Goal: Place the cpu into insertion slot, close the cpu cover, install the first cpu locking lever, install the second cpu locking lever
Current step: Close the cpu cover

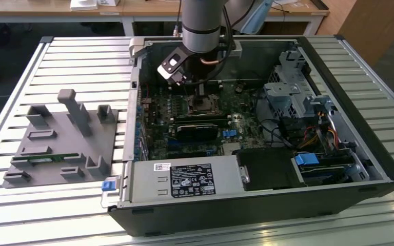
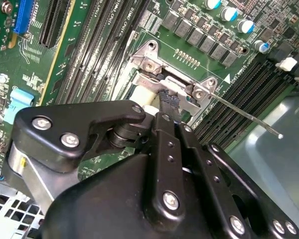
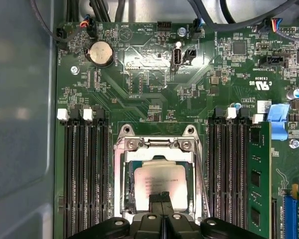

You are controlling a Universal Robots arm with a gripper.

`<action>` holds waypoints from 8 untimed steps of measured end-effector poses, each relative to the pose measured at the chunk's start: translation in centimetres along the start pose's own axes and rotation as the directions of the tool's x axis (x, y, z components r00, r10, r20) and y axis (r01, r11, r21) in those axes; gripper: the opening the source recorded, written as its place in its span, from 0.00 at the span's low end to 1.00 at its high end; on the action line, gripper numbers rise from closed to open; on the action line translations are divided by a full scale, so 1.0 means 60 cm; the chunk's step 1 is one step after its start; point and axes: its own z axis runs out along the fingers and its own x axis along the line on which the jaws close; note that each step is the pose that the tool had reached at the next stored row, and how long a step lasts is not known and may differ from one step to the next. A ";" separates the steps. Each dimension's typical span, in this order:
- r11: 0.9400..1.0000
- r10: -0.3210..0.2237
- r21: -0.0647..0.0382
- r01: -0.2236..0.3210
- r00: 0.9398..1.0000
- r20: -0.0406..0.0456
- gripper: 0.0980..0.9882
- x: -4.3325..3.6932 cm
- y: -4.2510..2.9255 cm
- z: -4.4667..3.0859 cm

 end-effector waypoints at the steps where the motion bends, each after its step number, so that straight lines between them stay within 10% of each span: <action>1: 1.000 0.000 0.000 0.000 1.000 0.000 0.01 0.000 0.000 0.001; 8: 1.000 0.000 0.000 0.000 1.000 0.000 0.01 0.000 -0.001 0.006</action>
